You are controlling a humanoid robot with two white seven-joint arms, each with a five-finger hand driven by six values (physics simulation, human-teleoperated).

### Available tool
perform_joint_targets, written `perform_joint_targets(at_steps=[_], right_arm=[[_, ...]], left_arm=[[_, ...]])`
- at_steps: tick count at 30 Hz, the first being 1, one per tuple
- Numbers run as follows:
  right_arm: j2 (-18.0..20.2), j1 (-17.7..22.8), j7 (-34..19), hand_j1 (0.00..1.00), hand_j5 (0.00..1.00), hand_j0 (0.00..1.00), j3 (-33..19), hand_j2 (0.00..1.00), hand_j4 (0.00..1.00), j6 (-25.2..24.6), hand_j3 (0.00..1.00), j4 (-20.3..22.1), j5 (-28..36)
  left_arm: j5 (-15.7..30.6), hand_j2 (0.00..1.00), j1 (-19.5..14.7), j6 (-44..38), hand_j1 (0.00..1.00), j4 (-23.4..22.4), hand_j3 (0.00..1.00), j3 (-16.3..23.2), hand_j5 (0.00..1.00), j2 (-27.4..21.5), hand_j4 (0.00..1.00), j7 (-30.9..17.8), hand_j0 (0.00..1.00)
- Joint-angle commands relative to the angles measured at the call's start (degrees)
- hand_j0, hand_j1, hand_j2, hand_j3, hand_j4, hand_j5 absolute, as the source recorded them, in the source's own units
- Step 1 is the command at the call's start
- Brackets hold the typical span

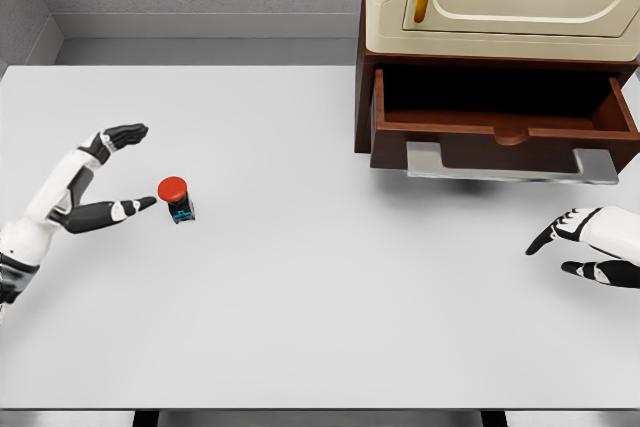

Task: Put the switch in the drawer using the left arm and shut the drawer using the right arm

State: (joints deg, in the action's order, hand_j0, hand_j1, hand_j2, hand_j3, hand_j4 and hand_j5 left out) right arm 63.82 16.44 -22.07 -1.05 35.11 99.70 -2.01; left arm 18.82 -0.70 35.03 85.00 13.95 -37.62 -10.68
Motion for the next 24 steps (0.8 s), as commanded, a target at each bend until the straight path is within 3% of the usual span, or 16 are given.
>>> perform_joint_targets(at_steps=[1, 12, 24], right_arm=[[0.2, 0.0, 0.0, 0.63, 0.63, 0.63, 0.0, 0.63, 0.63, -0.1, 0.63, 0.1, 0.4], [0.8, 0.0, 0.2, 0.65, 0.65, 0.65, 0.1, 0.65, 0.65, -0.1, 0.65, 0.1, 0.4], [1.0, 0.1, 0.2, 0.64, 0.64, 0.64, 0.1, 0.64, 0.64, -0.1, 0.64, 0.2, 0.5]], left_arm=[[1.0, 0.82, 0.0, 0.0, 0.82, 0.0, 0.82, 2.1, 0.82, -0.1, 0.82, 0.0, 0.82], [0.6, 0.79, 0.5, -1.5, 0.79, -0.4, 0.79, 4.2, 0.79, -0.1, 0.79, -0.1, 0.79], [0.3, 0.79, -2.3, -6.6, 0.79, -3.7, 0.79, 4.5, 0.79, 1.7, 0.79, -0.1, 0.79]])
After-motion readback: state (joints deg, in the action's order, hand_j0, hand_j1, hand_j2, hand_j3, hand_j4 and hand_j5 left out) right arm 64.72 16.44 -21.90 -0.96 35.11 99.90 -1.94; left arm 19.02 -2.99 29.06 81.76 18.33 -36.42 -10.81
